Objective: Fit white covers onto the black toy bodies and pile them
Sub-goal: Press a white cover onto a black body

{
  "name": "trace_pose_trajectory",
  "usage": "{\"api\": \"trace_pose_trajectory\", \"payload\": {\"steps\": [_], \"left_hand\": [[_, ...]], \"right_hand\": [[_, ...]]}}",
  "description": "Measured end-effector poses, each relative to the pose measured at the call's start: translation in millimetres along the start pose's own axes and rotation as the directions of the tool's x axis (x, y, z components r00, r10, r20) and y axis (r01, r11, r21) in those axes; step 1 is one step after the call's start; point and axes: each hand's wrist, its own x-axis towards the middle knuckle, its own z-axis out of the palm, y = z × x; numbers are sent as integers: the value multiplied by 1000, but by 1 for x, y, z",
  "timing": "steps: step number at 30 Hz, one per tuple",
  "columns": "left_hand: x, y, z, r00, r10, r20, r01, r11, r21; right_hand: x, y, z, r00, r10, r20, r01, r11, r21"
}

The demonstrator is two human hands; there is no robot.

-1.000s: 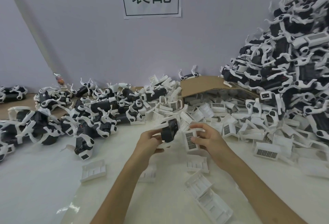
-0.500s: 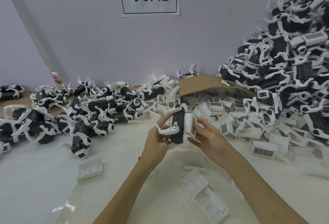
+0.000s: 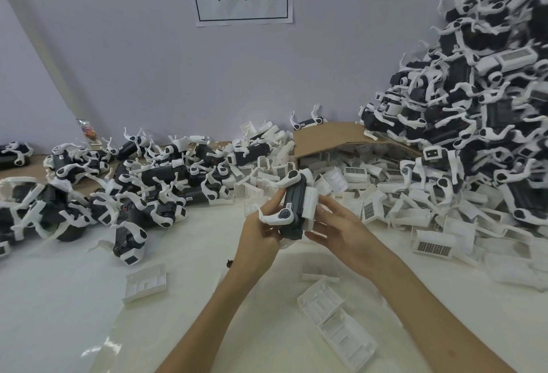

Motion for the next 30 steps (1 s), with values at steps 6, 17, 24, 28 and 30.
{"api": "trace_pose_trajectory", "payload": {"steps": [6, 17, 24, 28, 30], "left_hand": [[2, -2, -1, 999, -33, 26, 33, 999, 16], [-1, 1, 3, 995, -92, 31, 92, 996, -4], [-2, 3, 5, 990, -123, 62, 124, 992, -5], [-3, 2, 5, 988, -138, 69, 136, 990, 30], [-4, 3, 4, 989, -131, 68, 126, 990, 70]], "right_hand": [[0, 2, -1, 999, 21, 47, -19, 999, -31], [1, 5, -1, 993, 33, 114, -28, 998, -48], [0, 5, 1, 993, 13, 116, -5, 998, -66], [-1, 4, 3, 994, 14, 104, -2, 993, -119], [-2, 4, 4, 994, 15, 106, 0, 990, -142]]}}
